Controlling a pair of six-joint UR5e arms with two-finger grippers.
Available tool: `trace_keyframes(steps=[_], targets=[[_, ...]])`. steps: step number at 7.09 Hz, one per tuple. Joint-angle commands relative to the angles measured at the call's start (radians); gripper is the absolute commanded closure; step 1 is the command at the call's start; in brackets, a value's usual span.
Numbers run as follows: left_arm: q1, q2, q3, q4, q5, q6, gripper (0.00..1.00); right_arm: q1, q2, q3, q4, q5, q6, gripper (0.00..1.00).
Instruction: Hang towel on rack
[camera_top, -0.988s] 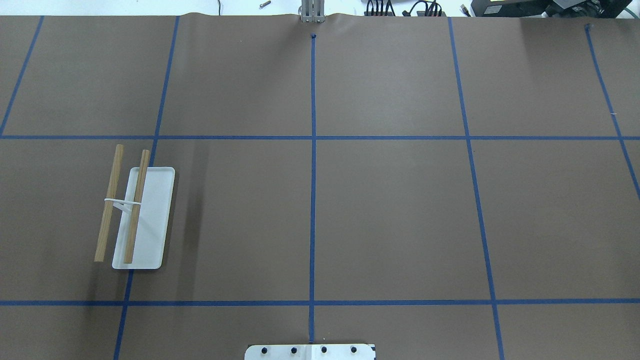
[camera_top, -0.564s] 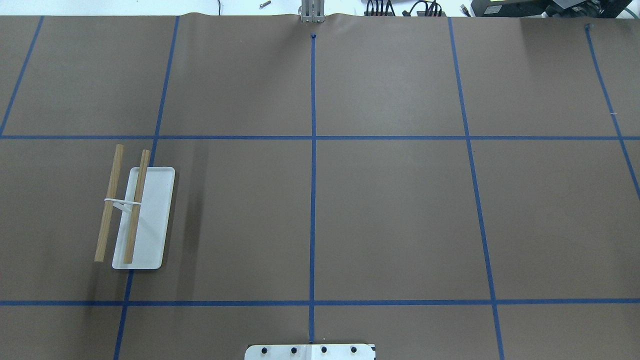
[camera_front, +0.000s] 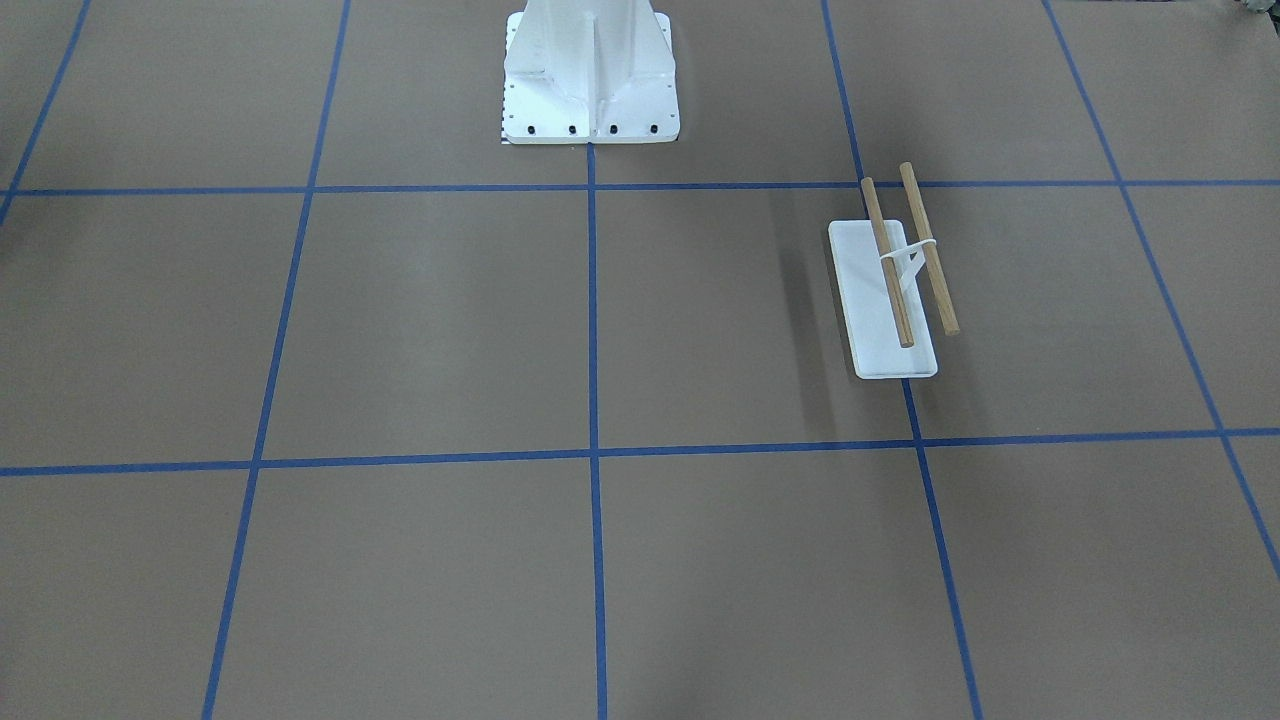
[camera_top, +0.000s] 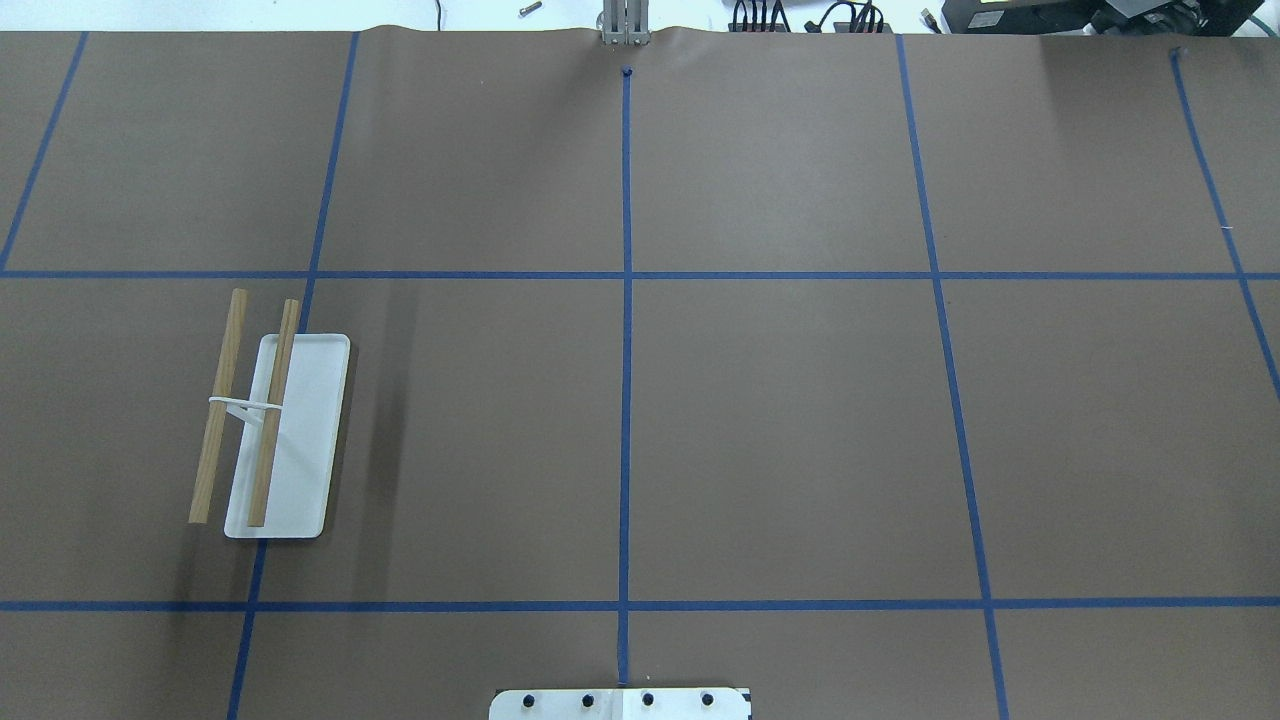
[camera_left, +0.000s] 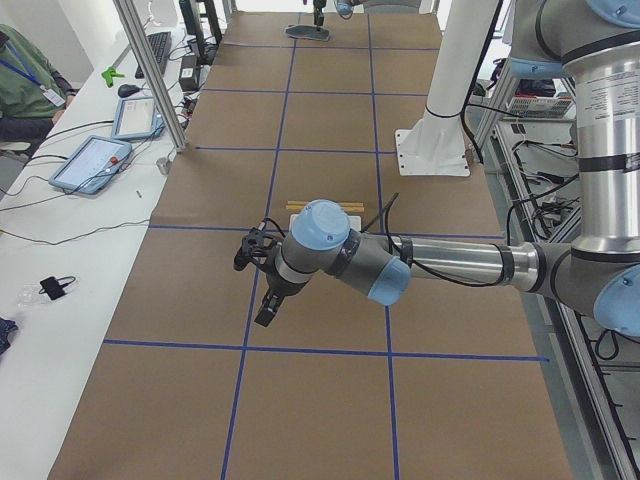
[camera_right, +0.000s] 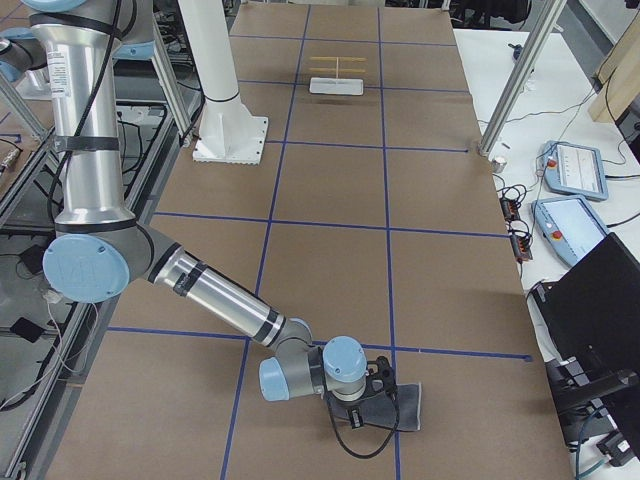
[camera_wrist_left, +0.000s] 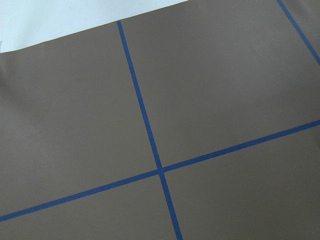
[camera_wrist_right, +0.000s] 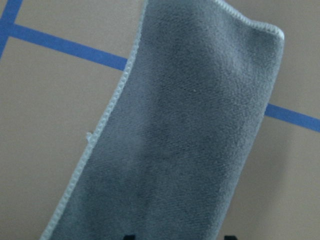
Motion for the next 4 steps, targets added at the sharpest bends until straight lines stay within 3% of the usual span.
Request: trace_keyframes(steps=[1,2,3,4], targets=[[0.001,0.000,-0.001,0.000,0.000,0.000,0.01,-0.001,0.002,-0.025,0.002,-0.001,0.000,0.48],[0.001,0.000,-0.001,-0.006,0.000,0.000,0.01,-0.001,0.002,-0.030,0.002,-0.001,0.000,0.67],[0.001,0.000,-0.001,-0.006,0.000,0.000,0.01,-0.001,0.002,-0.028,0.002,-0.003,0.000,0.99],[0.001,0.000,0.001,-0.006,0.000,0.000,0.01,-0.001,0.004,-0.018,0.002,-0.001,0.000,1.00]])
